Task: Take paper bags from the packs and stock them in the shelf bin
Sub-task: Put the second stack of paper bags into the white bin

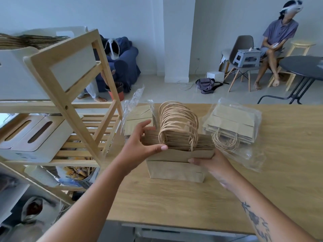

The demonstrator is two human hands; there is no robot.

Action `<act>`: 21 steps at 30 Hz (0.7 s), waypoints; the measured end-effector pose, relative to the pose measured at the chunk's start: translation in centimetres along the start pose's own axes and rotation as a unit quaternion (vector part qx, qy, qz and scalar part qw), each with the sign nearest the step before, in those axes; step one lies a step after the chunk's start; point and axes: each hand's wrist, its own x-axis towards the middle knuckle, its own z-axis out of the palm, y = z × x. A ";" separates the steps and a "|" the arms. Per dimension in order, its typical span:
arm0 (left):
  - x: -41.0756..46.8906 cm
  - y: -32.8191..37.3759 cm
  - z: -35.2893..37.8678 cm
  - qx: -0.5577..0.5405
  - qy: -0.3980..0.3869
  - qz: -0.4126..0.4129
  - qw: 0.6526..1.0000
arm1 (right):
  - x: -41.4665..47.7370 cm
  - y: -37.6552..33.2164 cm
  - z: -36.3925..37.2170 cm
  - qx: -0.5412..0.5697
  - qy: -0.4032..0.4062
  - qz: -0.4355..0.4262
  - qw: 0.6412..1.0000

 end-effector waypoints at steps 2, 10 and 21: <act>0.8 2.7 -0.9 0.023 -0.033 0.033 0.999 | 0.2 0.0 0.0 -0.007 -0.014 0.001 1.000; 2.8 11.4 -0.2 0.262 -0.118 0.073 0.955 | 0.6 0.1 -0.2 -0.032 -0.019 -0.007 0.999; 2.8 22.1 -4.3 0.406 -0.012 0.199 0.892 | 4.8 -11.5 -2.8 -0.133 0.035 -0.198 0.971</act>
